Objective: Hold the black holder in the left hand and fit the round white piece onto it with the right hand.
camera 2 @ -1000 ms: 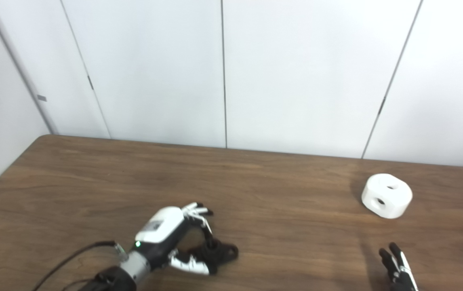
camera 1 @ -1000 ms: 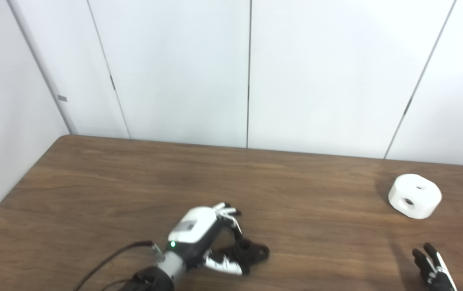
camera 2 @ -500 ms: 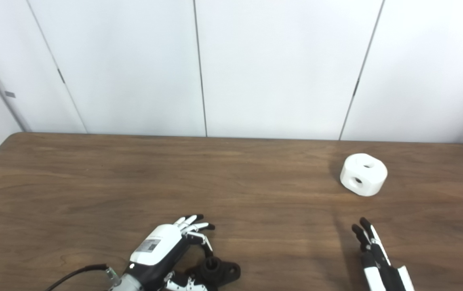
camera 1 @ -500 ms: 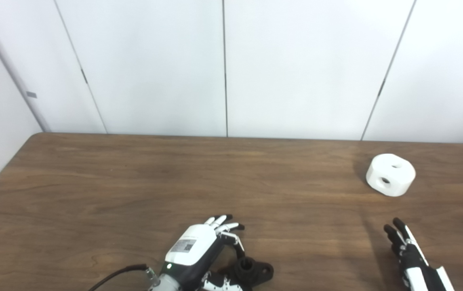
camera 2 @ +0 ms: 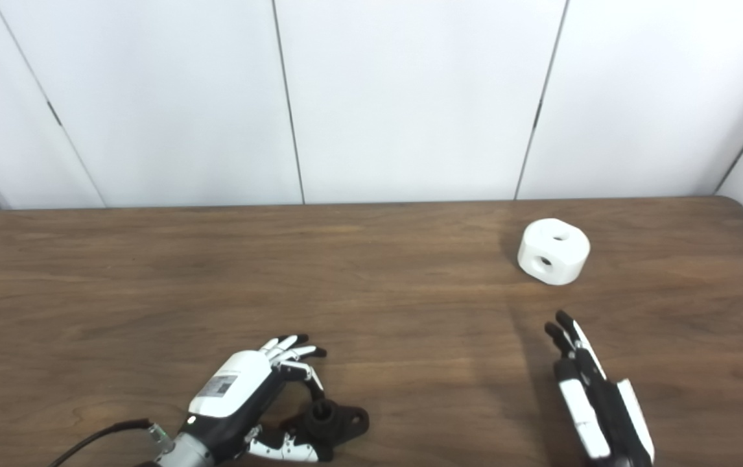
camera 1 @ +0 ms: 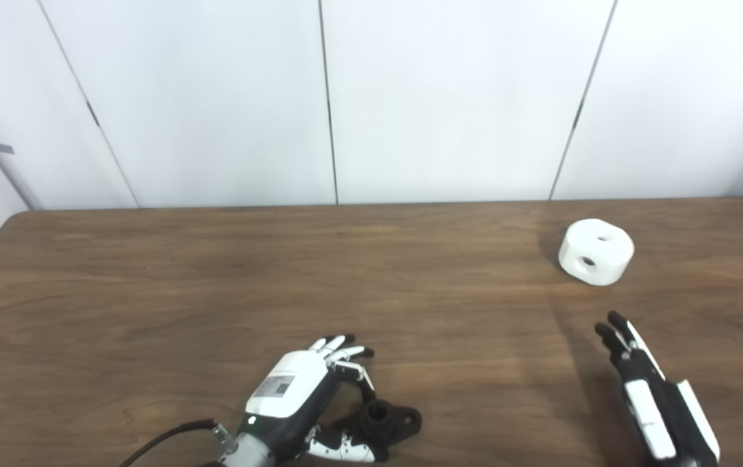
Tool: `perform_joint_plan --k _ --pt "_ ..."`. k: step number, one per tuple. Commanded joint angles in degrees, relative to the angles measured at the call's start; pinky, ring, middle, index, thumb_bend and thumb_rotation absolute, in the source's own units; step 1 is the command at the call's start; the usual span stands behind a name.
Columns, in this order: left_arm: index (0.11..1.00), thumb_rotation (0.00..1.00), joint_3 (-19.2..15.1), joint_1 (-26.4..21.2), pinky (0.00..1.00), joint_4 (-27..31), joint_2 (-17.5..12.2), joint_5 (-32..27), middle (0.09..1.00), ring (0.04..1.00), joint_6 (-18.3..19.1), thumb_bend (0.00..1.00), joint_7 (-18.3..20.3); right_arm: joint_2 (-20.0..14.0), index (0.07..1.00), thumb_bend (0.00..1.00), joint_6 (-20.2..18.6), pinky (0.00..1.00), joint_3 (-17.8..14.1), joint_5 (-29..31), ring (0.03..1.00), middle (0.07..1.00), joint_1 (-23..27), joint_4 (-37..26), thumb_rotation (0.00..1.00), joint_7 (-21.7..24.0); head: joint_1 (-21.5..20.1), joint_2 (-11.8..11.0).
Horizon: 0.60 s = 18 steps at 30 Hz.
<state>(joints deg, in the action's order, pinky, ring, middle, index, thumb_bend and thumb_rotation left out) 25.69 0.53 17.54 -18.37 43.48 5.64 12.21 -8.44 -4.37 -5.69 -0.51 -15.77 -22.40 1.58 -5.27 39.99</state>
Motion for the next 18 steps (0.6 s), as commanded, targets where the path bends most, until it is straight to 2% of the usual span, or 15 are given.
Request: perform_joint_plan --k 1,7,11,12,13,18 --pt "0.488 0.05 1.25 0.85 0.98 -1.76 -0.22 0.25 0.876 0.963 -1.05 0.51 2.3 -0.26 0.952 0.6 0.22 1.0 -0.99 -0.02 0.982 0.935 2.03 -2.98 0.89 -0.71 -0.37 0.06" --pt "0.488 0.05 2.09 1.23 0.98 -2.7 0.62 0.86 0.875 0.964 -1.26 0.51 2.23 -2.49 0.969 0.58 -2.48 1.0 -2.71 -0.65 0.996 0.967 4.22 -4.37 0.78 -0.1 -2.24 -0.12" --pt "0.488 0.05 2.52 1.22 0.98 -3.58 1.09 1.15 0.87 0.962 -1.45 0.51 2.29 -5.03 0.937 0.56 -4.17 0.94 -3.19 -10.22 0.966 0.947 6.36 -5.22 0.72 -1.75 -2.25 -0.33" --pt "0.488 0.05 2.51 1.19 0.98 -3.87 1.01 1.14 0.869 0.961 -1.68 0.52 2.19 -5.57 0.931 0.57 -4.27 0.94 -3.44 -11.11 0.963 0.947 7.02 -5.13 0.69 -1.85 -3.65 -0.54" --pt "0.488 0.05 2.49 1.13 0.98 -4.15 0.88 1.17 0.867 0.96 -1.9 0.52 2.12 -6.23 0.919 0.6 -4.54 0.95 -3.63 -12.16 0.964 0.949 7.72 -5.08 0.63 -1.86 -3.65 -0.54" --pt "0.488 0.05 1.8 1.06 0.98 -5.0 -0.16 0.58 0.863 0.953 -3.18 0.52 1.89 -9.26 0.902 0.73 -8.07 1.0 -3.32 -19.54 0.998 0.964 12.72 -4.0 0.5 -1.74 -8.02 -1.22"
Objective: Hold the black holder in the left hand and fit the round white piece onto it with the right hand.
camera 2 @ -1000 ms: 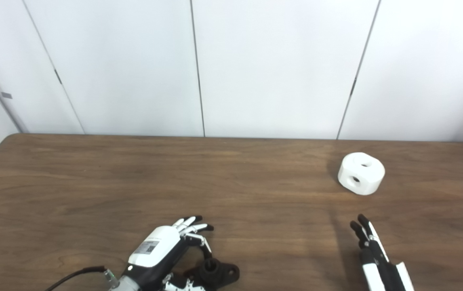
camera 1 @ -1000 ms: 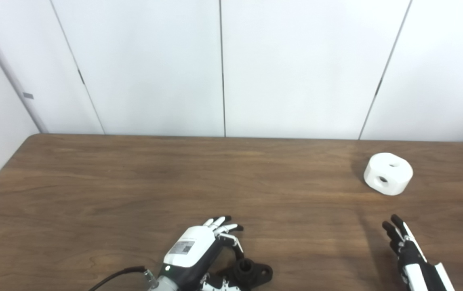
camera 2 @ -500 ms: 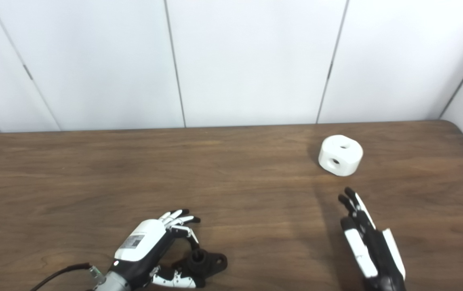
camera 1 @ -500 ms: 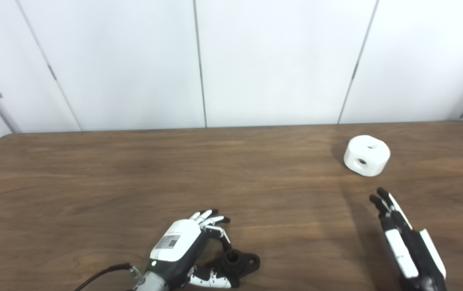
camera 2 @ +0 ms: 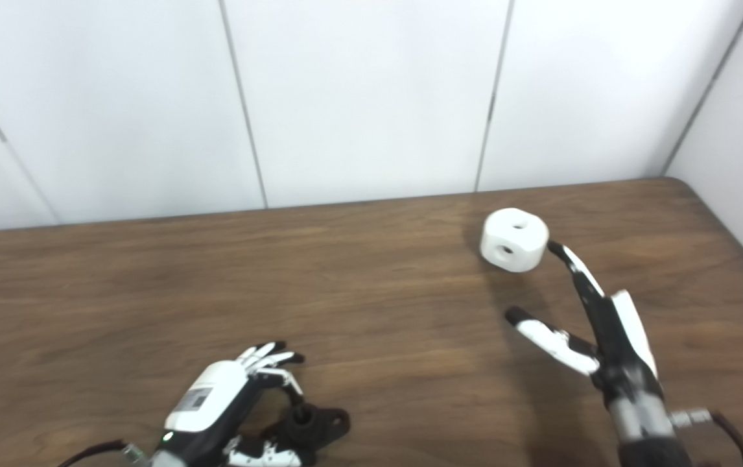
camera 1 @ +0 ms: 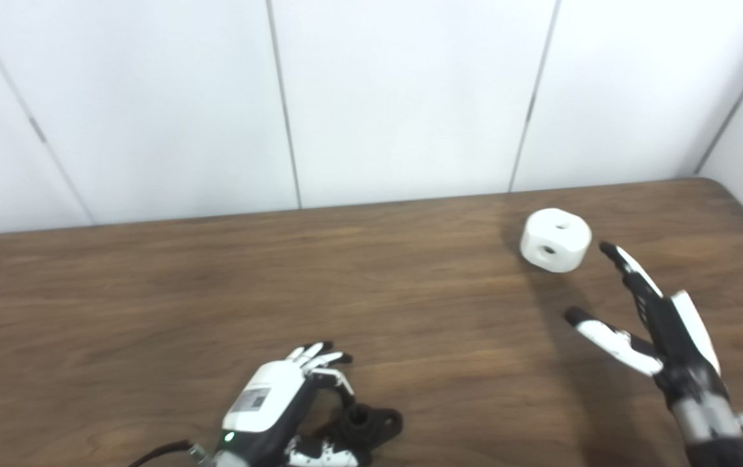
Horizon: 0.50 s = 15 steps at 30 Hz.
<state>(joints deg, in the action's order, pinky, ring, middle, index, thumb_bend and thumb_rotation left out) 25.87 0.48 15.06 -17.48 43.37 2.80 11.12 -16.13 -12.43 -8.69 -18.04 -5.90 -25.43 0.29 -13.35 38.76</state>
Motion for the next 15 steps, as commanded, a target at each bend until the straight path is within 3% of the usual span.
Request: perform_joint_plan --k 1,8,15 --pt "0.488 0.05 1.42 1.11 0.98 -2.62 -1.13 0.5 0.861 0.951 -0.36 0.52 3.05 -2.15 0.901 0.76 -0.94 1.0 -0.17 -3.28 0.999 0.967 4.18 -0.36 0.47 -0.3 -0.16 -0.04" --pt "0.488 0.05 0.1 1.52 0.96 -3.32 -1.9 -0.7 0.85 0.945 -1.32 0.52 3.04 -5.99 0.909 0.85 -4.27 1.0 1.33 -7.99 1.0 0.994 12.38 5.25 0.38 1.14 -4.43 -0.78" --pt "0.487 0.05 -0.33 1.98 0.95 -3.21 -2.32 -1.53 0.846 0.941 -0.68 0.52 3.8 -7.66 0.883 0.87 -6.03 0.98 3.07 -9.81 1.0 0.967 19.74 12.63 0.4 2.12 -6.01 -1.06"
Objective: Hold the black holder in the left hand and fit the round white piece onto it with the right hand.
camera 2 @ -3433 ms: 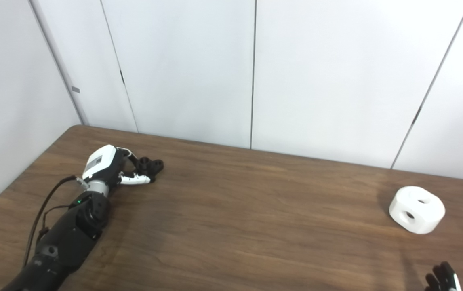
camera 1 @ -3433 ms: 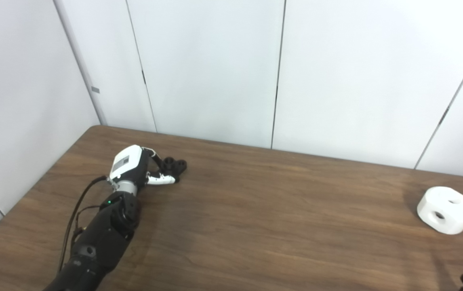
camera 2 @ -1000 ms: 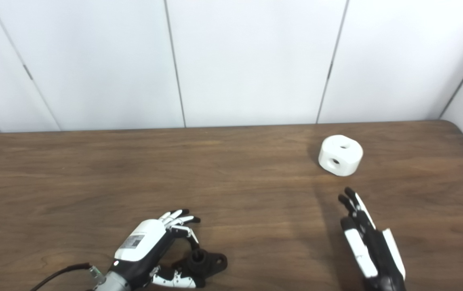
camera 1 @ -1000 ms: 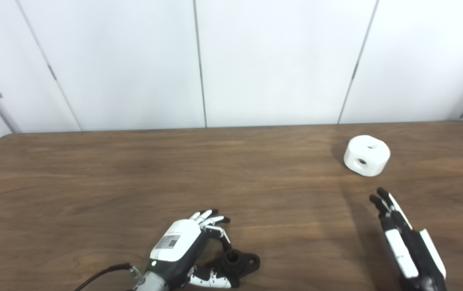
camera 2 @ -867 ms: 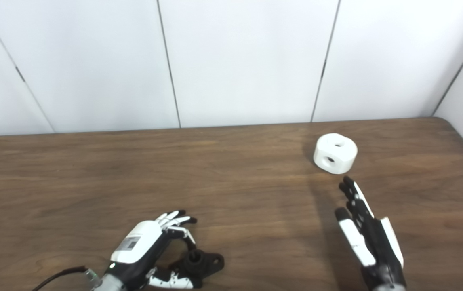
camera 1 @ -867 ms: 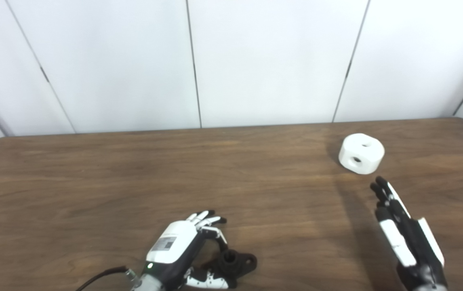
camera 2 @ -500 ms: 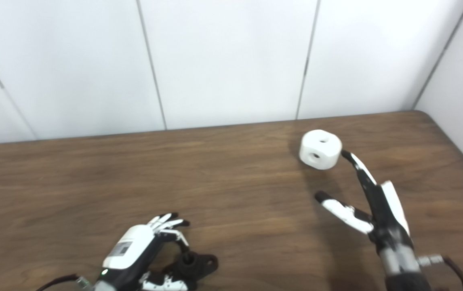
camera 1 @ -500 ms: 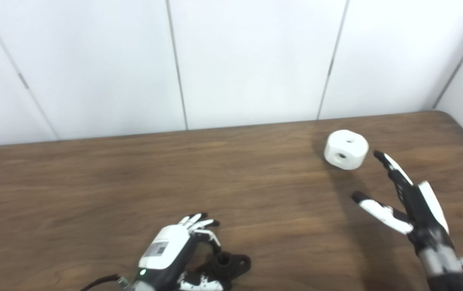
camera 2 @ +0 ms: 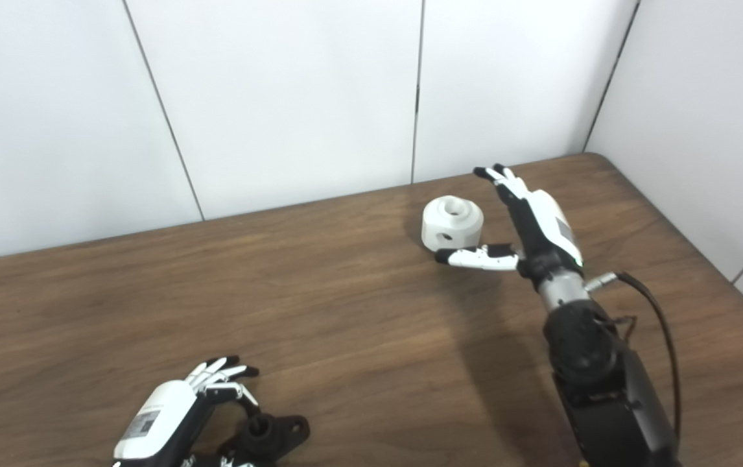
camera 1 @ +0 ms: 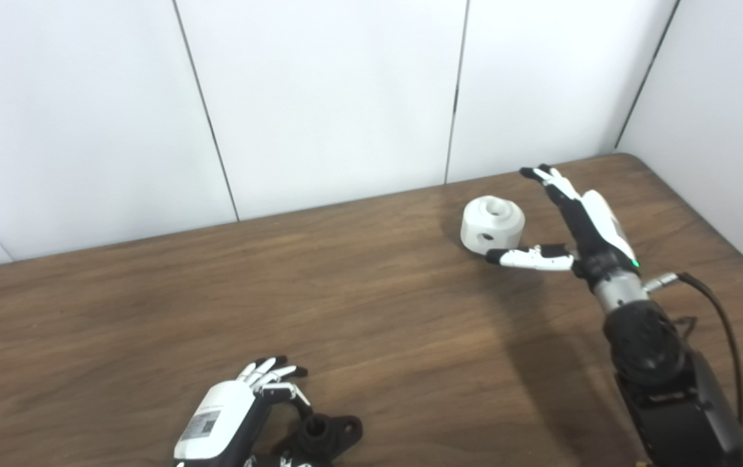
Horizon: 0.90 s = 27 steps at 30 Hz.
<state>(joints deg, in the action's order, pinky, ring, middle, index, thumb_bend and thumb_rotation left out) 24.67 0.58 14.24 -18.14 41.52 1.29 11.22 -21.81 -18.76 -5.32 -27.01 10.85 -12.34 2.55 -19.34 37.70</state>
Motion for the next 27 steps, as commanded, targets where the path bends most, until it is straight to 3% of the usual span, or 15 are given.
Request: perform_joint_plan --k 1,7,12,27 --pt "0.487 0.05 0.85 1.91 0.95 -2.41 -1.75 0.27 0.846 0.939 0.79 0.52 3.71 -2.22 0.881 0.87 0.24 0.97 0.09 -1.12 1.0 0.967 3.86 0.64 0.4 -0.13 -0.03 0.0" --pt "0.487 0.05 0.79 2.06 0.95 -2.49 -1.93 0.1 0.848 0.936 0.61 0.52 3.59 -3.27 0.85 0.86 -0.2 0.95 2.53 -3.39 1.0 0.973 8.83 7.03 0.34 -0.41 -0.28 -0.15" --pt "0.487 0.05 0.73 2.22 0.94 -2.25 -1.92 -0.08 0.848 0.935 0.88 0.52 3.88 -3.26 0.825 0.86 -0.46 0.94 2.52 -3.01 1.0 0.965 12.08 12.23 0.31 -1.31 -0.28 -0.15" --pt "0.487 0.05 0.48 2.43 0.95 -1.76 -1.41 0.07 0.85 0.935 2.37 0.52 4.55 -4.48 0.79 0.87 -0.4 0.89 3.68 -3.27 0.982 0.947 16.99 21.83 0.31 -3.23 -1.0 -0.71"
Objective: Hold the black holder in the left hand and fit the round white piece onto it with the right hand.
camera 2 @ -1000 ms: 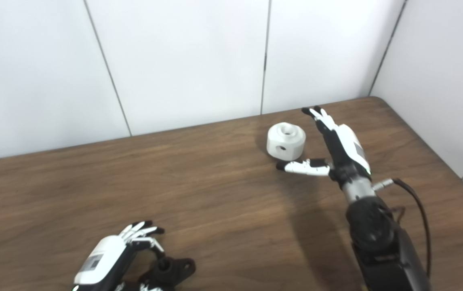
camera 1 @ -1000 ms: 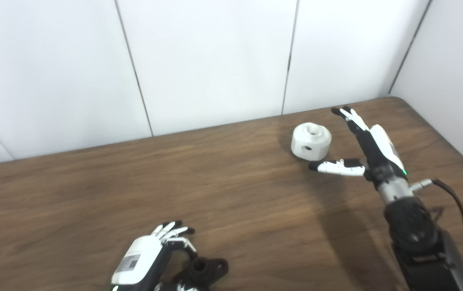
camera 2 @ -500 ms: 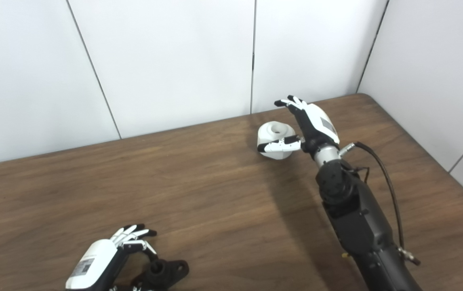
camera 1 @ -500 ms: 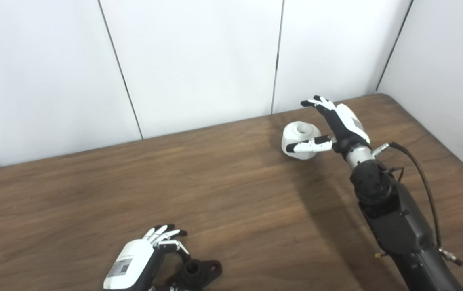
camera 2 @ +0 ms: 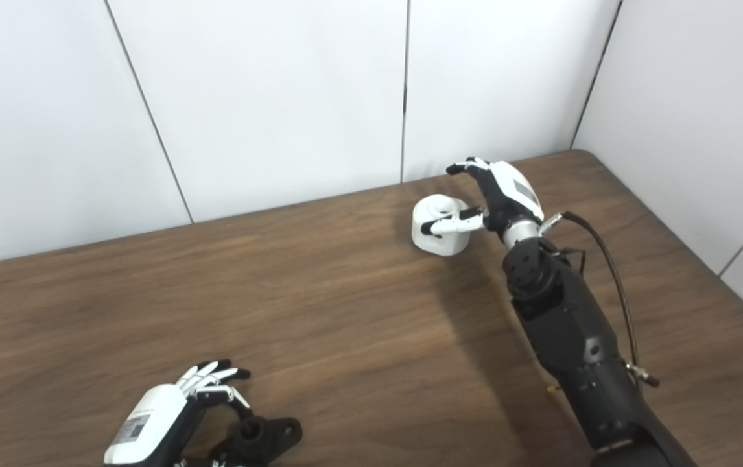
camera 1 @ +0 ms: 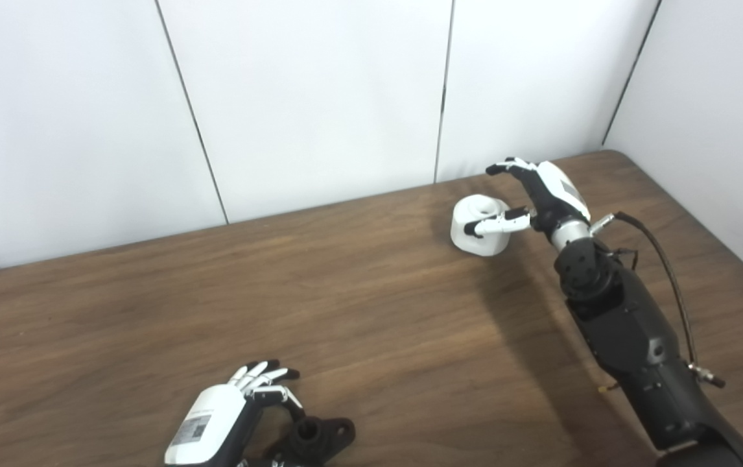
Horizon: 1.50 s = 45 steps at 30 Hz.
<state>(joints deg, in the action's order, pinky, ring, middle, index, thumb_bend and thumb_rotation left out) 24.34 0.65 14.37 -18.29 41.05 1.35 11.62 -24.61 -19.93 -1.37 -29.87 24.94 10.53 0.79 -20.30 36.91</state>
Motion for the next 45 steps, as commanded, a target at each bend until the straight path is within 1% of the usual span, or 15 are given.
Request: perform_joint_plan --k 1,7,10,18,22,28,34,40,45 --pt "0.487 0.05 0.8 2.37 0.95 -1.93 -1.24 0.51 0.85 0.935 2.22 0.52 4.06 -1.74 0.789 0.87 0.61 0.88 -0.14 -0.48 0.982 0.946 2.91 -1.02 0.31 -1.5 -0.16 0.13" --pt "0.487 0.05 0.72 2.43 0.96 -1.34 -1.04 0.5 0.852 0.938 2.72 0.52 4.3 -2.49 0.78 0.87 0.65 0.88 1.03 -1.14 0.981 0.948 2.6 -0.98 0.29 -1.31 -0.03 0.25" --pt "0.488 0.05 0.69 2.44 0.95 -1.19 -1.0 0.53 0.852 0.937 2.78 0.52 4.29 -2.8 0.776 0.88 0.04 0.89 1.51 -1.25 0.984 0.947 2.4 -1.22 0.28 -0.69 0.03 0.24" --pt "0.488 0.05 0.5 2.49 0.95 -1.09 -0.78 0.27 0.854 0.938 3.02 0.52 4.45 -3.52 0.76 0.89 -0.57 0.87 2.59 -1.6 0.972 0.933 1.88 -0.75 0.26 -0.77 0.15 0.17" --pt "0.488 0.05 0.48 2.4 0.95 -1.63 -0.69 0.2 0.854 0.937 2.53 0.52 4.05 -4.4 0.764 0.87 0.23 0.86 3.46 -1.8 0.974 0.932 1.43 -0.52 0.27 -0.4 0.49 -0.21" --pt "0.488 0.05 0.61 2.45 0.95 -1.72 -0.62 0.31 0.854 0.936 2.54 0.52 4.17 -5.72 0.794 0.85 1.34 0.86 4.39 -1.52 0.979 0.93 1.1 0.63 0.27 -0.31 0.44 -0.3" --pt "0.488 0.05 0.42 2.65 0.95 -1.04 -0.66 0.14 0.857 0.938 2.64 0.52 4.32 -6.44 0.779 0.84 1.18 0.86 4.94 -1.65 0.977 0.922 0.85 0.39 0.25 0.01 -0.24 -0.06" --pt "0.488 0.05 0.35 2.83 0.94 -0.8 -0.54 0.16 0.853 0.935 2.49 0.52 4.08 -6.58 0.752 0.85 2.33 0.85 4.93 -1.55 0.969 0.908 0.69 0.76 0.24 -0.81 -0.04 0.08" --pt "0.488 0.05 0.49 2.82 0.94 -0.59 -0.49 0.61 0.852 0.934 2.55 0.52 4.23 -6.63 0.737 0.84 2.47 0.85 4.93 -1.51 0.974 0.911 0.76 0.44 0.29 -0.59 -0.25 0.11"
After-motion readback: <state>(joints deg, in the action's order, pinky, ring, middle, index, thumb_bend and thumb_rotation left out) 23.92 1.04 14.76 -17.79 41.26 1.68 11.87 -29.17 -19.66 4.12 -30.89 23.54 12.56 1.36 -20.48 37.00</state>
